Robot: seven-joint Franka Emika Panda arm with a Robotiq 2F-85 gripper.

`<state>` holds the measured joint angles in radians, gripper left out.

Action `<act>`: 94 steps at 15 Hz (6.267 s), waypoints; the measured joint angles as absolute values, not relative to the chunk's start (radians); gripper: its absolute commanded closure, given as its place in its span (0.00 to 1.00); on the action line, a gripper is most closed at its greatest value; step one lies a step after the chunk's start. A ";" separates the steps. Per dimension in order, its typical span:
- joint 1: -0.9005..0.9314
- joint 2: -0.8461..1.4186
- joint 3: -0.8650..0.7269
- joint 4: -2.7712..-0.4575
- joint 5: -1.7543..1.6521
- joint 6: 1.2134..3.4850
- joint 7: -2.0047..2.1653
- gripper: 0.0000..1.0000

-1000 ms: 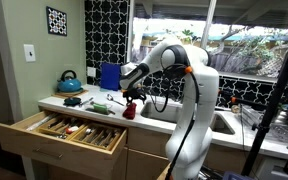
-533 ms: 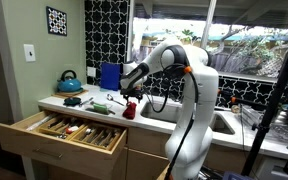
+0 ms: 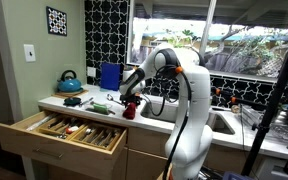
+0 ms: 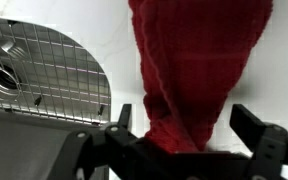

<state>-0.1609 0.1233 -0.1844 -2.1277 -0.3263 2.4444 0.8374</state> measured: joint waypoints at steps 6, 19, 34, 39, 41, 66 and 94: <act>-0.161 0.181 -0.200 -2.128 -0.265 2.515 0.770 0.26; -0.153 0.183 -0.206 -2.116 -0.171 2.547 0.704 0.97; -0.038 0.039 -0.173 -2.131 -0.422 2.503 1.095 0.97; -0.033 -0.023 -0.098 -2.145 -0.423 2.403 1.158 0.87; -0.033 -0.029 -0.096 -2.152 -0.423 2.401 1.159 0.87; 0.057 0.066 0.067 -2.234 0.055 2.223 1.058 0.97; 0.215 0.499 -0.144 -2.049 -0.145 2.675 1.125 0.17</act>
<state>0.2146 0.4987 -0.1443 -2.0486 -0.1450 2.6747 1.1248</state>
